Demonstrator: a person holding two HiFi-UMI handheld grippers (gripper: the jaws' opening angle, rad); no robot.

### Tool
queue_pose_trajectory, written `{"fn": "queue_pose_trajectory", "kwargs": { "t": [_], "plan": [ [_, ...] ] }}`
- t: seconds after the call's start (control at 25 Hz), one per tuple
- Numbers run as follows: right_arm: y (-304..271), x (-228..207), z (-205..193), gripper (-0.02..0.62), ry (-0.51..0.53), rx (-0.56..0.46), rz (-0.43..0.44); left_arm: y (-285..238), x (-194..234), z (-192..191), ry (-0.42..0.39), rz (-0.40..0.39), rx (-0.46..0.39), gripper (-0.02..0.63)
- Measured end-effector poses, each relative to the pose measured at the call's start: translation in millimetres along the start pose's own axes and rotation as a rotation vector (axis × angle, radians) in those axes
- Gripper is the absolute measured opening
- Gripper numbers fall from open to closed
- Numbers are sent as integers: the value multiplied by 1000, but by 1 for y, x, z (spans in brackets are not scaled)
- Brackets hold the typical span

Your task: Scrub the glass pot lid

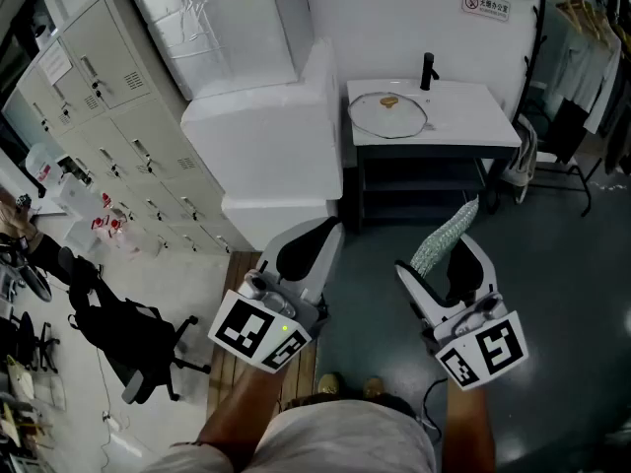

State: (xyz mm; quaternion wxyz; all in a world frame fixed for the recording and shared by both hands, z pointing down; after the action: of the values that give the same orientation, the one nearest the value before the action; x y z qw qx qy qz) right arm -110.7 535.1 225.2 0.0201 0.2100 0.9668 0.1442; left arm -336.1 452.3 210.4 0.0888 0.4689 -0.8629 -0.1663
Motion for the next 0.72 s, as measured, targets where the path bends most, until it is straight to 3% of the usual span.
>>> {"fn": "queue_pose_trajectory", "kwargs": {
  "t": [0.72],
  "plan": [
    [32,-40,2,348,-61,-8,21,-25,-27,-17,6,55,31,15]
  ]
}}
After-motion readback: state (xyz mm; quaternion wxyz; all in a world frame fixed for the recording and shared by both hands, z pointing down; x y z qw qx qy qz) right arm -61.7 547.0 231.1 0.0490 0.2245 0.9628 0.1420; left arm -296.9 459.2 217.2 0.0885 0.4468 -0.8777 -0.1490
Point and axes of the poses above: the fingertips, and each gripper's own axes: y backward along the fingers, x to its left, z out of its top, the point moved 10 cm from there along y, backward along the fingers, and after that the axes turned 7 degrees about -x, right-handed, at the moved point
